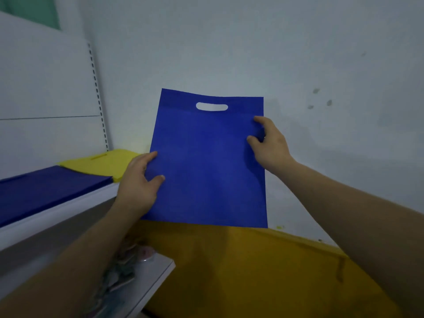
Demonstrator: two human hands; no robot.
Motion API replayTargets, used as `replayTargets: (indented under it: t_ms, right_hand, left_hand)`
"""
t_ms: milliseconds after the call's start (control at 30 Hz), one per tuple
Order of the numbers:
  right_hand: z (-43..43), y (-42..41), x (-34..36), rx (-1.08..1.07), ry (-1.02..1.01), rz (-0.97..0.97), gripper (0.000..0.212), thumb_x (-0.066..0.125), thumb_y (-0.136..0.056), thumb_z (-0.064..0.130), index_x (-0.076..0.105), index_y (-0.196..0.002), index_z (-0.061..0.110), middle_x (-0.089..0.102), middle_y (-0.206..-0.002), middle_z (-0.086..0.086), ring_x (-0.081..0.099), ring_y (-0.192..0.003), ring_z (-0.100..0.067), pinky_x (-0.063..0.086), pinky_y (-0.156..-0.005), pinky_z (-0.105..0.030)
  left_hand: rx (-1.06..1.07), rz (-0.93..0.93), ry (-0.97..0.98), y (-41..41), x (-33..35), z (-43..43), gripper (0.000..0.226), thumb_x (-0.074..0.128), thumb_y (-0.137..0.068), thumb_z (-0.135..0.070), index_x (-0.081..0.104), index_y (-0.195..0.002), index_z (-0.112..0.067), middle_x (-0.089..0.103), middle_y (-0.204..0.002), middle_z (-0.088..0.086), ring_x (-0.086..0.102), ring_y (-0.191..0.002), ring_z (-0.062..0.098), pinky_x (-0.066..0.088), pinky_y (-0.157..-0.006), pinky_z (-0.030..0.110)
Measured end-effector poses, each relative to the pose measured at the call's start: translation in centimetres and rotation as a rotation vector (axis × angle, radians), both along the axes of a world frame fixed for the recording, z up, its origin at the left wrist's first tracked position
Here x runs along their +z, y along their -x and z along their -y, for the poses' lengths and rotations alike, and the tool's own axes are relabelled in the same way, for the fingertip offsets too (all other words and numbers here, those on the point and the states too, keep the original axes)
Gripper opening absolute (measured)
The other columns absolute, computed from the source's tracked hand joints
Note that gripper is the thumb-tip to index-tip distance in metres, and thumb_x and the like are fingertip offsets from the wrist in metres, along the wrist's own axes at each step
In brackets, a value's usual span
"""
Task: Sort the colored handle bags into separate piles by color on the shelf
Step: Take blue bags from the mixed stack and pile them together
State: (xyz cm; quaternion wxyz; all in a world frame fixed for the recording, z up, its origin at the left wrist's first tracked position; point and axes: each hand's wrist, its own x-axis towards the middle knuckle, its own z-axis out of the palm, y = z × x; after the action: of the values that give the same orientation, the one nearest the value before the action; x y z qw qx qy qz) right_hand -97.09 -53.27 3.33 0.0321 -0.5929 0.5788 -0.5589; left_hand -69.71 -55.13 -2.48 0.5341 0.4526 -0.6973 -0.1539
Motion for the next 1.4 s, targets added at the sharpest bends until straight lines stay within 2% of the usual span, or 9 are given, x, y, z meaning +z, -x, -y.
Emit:
replayTargets:
  t_ms: [233, 367, 467, 567, 767, 967, 1100, 1233, 1400]
  right_hand:
    - [8.4, -5.2, -0.4, 0.222, -0.010, 0.009, 0.049, 0.051, -0.097, 0.017, 0.035, -0.143, 0.025, 0.044, -0.136, 0.009, 0.042, -0.102, -0.003, 0.034, -0.079, -0.008]
    - [13.0, -10.3, -0.2, 0.334, -0.007, 0.032, 0.049, 0.052, -0.096, 0.017, 0.036, -0.142, 0.026, 0.046, -0.134, 0.008, 0.044, -0.100, -0.004, 0.036, -0.083, -0.015]
    - [16.1, -14.5, 0.5, 0.425, -0.004, 0.016, 0.049, 0.052, -0.096, 0.016, 0.036, -0.142, 0.024, 0.046, -0.131, 0.009, 0.044, -0.102, -0.004, 0.035, -0.075, -0.004]
    - [18.9, -18.6, 1.2, 0.501, 0.000, 0.012, 0.048, 0.051, -0.097, 0.014, 0.036, -0.142, 0.022, 0.045, -0.125, 0.011, 0.042, -0.101, -0.004, 0.033, -0.060, 0.006]
    - [23.2, -26.1, 0.6, 0.647, 0.000, -0.013, 0.046, 0.051, -0.096, 0.017, 0.039, -0.141, 0.023, 0.045, -0.139, 0.004, 0.042, -0.103, -0.004, 0.036, -0.083, -0.016]
    - [26.5, -34.0, -0.5, 0.867, -0.049, -0.084, 0.038, 0.051, -0.097, 0.018, 0.046, -0.135, 0.020, 0.048, -0.136, 0.003, 0.047, -0.099, -0.008, 0.038, -0.072, -0.010]
    - [28.7, -38.3, -1.3, 0.982, -0.107, -0.228, 0.038, 0.054, -0.096, 0.022, 0.049, -0.133, 0.016, 0.047, -0.139, -0.002, 0.049, -0.117, -0.018, 0.042, -0.089, -0.022]
    - [30.3, -41.1, -2.0, 1.088, -0.262, -0.465, 0.055, 0.059, -0.092, 0.027, 0.040, -0.142, 0.014, 0.042, -0.143, -0.003, 0.046, -0.124, -0.022, 0.041, -0.095, -0.028]
    - [31.4, -42.7, -3.4, 0.996, -0.261, -0.828, 0.058, 0.058, -0.092, 0.032, 0.037, -0.143, 0.013, 0.041, -0.144, -0.006, 0.044, -0.126, -0.025, 0.038, -0.097, -0.030]
  left_hand:
    - [0.294, 0.085, 0.012, -4.6, 0.6, 1.5, 0.053, 0.061, -0.088, -0.004, 0.044, -0.137, -0.014, 0.043, -0.139, 0.004, 0.043, -0.123, 0.020, 0.033, -0.097, 0.023]
    - [0.409, 0.063, -0.041, -8.8, 1.3, 2.3, 0.054, 0.060, -0.089, -0.010, 0.042, -0.139, -0.021, 0.041, -0.140, -0.001, 0.044, -0.115, 0.015, 0.038, -0.098, 0.029]
    - [0.465, -0.008, -0.084, -12.2, 2.1, 3.2, 0.052, 0.060, -0.090, -0.013, 0.044, -0.137, -0.028, 0.044, -0.137, -0.001, 0.050, -0.112, 0.018, 0.045, -0.097, 0.038]
    - [0.527, -0.023, -0.071, -15.1, 2.7, 4.1, 0.052, 0.060, -0.089, -0.011, 0.045, -0.136, -0.027, 0.048, -0.132, -0.001, 0.053, -0.104, 0.018, 0.045, -0.090, 0.032]
    - [0.666, -0.054, -0.158, -20.7, 1.9, 4.3, 0.056, 0.059, -0.087, -0.005, 0.046, -0.136, -0.027, 0.054, -0.130, 0.007, 0.056, -0.109, 0.027, 0.046, -0.098, 0.045]
    - [0.859, 0.002, -0.271, -24.7, 1.5, 3.1, 0.058, 0.055, -0.086, 0.001, 0.043, -0.140, -0.020, 0.051, -0.134, 0.010, 0.057, -0.108, 0.027, 0.047, -0.093, 0.037]
    - [0.984, 0.142, -0.343, -26.0, 1.1, 2.7, 0.059, 0.058, -0.086, 0.000, 0.042, -0.140, -0.016, 0.038, -0.146, 0.005, 0.045, -0.126, 0.024, 0.037, -0.106, 0.037]
    - [1.066, 0.252, -0.439, -26.7, 0.9, 2.9, 0.050, 0.059, -0.088, -0.006, 0.048, -0.135, -0.017, 0.041, -0.144, 0.001, 0.046, -0.123, 0.021, 0.035, -0.097, 0.025]
    - [1.085, 0.364, -0.598, -26.1, 0.6, 3.3, 0.037, 0.063, -0.089, -0.028, 0.058, -0.125, -0.019, 0.054, -0.133, 0.000, 0.049, -0.119, 0.017, 0.033, -0.090, 0.021]
